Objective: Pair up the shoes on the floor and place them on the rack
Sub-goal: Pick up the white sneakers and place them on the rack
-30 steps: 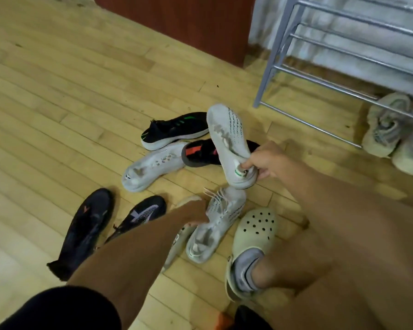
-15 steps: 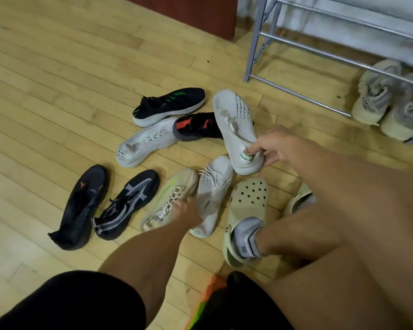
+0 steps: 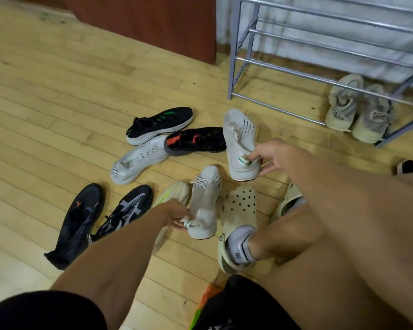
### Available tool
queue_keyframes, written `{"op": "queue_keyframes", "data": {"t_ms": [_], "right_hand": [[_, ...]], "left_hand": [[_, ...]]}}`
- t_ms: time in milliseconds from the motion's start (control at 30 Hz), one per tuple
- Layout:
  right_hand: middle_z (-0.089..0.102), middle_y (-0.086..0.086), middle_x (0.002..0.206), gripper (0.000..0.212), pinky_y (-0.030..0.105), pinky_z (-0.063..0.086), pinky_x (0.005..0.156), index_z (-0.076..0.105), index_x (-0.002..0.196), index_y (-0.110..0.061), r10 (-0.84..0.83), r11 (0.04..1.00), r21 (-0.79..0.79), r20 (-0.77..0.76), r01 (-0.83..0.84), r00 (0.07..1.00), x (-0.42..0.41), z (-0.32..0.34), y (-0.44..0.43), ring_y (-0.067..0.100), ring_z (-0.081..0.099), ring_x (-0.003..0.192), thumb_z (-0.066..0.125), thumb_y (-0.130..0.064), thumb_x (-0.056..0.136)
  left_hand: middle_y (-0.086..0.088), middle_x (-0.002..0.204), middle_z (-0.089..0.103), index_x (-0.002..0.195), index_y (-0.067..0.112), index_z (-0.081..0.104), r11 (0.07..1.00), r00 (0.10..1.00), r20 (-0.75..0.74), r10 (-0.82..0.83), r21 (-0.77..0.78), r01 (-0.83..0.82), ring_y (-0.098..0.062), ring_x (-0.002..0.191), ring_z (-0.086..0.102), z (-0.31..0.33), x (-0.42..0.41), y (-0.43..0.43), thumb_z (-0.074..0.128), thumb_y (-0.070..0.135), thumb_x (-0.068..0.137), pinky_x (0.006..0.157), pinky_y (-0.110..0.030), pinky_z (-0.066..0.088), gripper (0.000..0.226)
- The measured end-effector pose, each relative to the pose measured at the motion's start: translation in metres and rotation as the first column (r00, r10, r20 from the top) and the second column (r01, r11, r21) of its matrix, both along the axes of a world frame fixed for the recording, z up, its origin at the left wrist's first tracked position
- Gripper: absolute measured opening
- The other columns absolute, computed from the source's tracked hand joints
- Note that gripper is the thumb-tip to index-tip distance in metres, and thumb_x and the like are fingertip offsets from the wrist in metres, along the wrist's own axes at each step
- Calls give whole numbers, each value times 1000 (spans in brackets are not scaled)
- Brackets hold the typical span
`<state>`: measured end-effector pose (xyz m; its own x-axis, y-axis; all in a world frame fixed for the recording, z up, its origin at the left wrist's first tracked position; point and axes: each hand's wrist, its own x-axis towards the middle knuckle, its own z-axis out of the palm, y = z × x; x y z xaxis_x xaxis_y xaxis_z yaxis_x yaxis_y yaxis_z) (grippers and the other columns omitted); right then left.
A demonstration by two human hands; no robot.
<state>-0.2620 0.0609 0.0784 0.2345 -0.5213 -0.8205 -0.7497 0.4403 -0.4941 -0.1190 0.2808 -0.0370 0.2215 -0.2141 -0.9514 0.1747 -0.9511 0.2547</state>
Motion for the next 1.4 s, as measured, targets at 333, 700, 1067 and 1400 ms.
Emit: {"op": "queue_keyframes", "data": {"t_ms": [333,700,1067,1400], "right_hand": [[46,19,142,51,50,50,97,43,139,0,-101,995,13,14,101,995,-5,4,-9,32,48,130,59,0,91],[50,17,138,47,44,49,90,45,137,1,-271,962,8,13,271,962,-8,-6,-57,30,51,124,57,0,92],[67,21,81,26,54,59,73,64,88,6,-433,892,-146,-1,428,901,-10,-61,-196,34,65,68,80,-8,74],[72,15,97,15,47,61,74,65,73,-13,-457,866,-148,156,478,876,4,-144,-300,32,70,90,79,-10,75]], "left_hand": [[-18,101,56,103,-4,55,932,891,-354,283,-117,-343,-29,89,60,33,-15,-27,47,-5,94,90,-48,52,11],[-10,74,64,71,8,62,898,972,128,199,-420,-128,-17,55,64,75,15,-139,73,-5,76,44,-24,55,18],[-15,93,72,103,10,70,861,953,235,193,-506,-50,-27,79,69,24,31,-333,81,17,69,79,-39,60,36],[-8,94,70,102,7,69,824,928,340,154,-563,70,-24,92,67,-37,58,-468,79,24,76,85,-40,58,32]]}}
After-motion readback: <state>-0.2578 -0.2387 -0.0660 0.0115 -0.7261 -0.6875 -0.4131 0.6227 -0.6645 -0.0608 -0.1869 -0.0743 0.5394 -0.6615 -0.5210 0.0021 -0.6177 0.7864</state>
